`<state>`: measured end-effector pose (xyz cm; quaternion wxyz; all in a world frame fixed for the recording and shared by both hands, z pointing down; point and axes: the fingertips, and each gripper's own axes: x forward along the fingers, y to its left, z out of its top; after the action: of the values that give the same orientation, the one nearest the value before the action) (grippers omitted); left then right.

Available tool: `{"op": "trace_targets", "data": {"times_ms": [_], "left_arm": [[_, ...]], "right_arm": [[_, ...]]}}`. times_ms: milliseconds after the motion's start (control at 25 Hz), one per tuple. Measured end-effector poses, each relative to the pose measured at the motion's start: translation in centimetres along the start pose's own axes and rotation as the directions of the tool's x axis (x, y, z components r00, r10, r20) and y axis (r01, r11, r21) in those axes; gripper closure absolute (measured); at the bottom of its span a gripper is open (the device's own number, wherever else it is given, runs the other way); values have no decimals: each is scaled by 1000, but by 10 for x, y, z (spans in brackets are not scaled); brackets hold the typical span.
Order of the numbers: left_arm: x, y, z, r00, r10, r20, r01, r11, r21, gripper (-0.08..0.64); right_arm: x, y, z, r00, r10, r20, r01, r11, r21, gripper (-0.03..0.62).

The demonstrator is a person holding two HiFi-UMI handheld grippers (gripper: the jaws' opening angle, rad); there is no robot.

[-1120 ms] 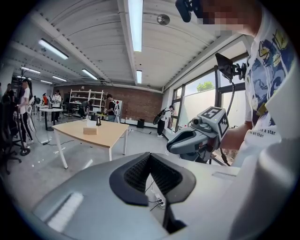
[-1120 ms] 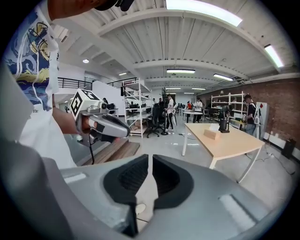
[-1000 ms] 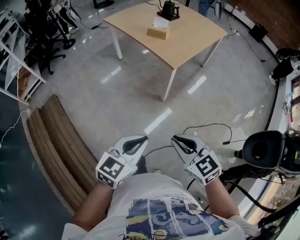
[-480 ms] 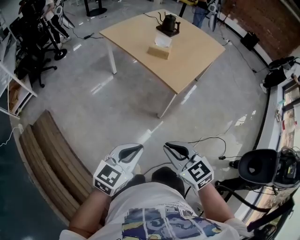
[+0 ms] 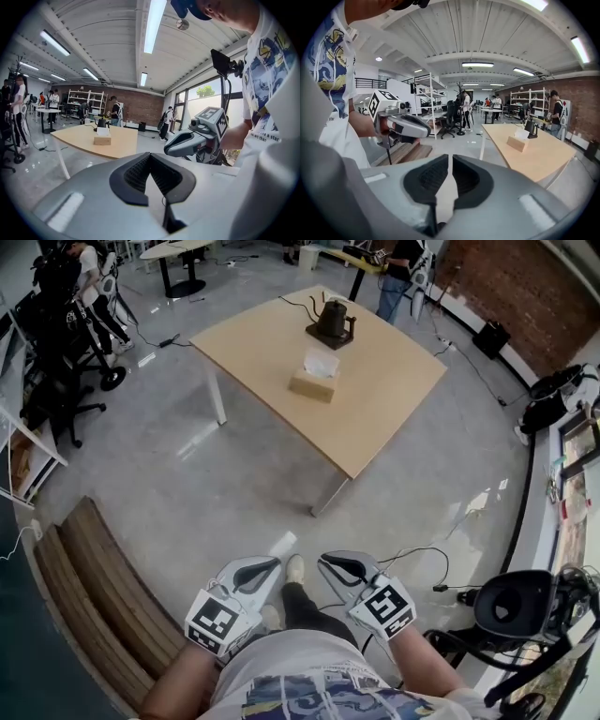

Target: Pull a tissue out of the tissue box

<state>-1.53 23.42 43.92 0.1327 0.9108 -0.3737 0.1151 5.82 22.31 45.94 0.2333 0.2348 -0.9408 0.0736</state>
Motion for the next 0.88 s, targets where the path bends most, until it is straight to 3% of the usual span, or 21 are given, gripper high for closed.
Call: {"op": "trace_targets", "data": {"times_ms": [600,880], "left_arm": [[128,118,77,998,64,5,-64,997,35,560],[159,172,97,999,53,9,-53,998,32,560]], "right_arm": [[70,-179,52,997,56,54,-53,997,-55,561],[115,-224,61,998,60,27,-59,998,-37,561]]}}
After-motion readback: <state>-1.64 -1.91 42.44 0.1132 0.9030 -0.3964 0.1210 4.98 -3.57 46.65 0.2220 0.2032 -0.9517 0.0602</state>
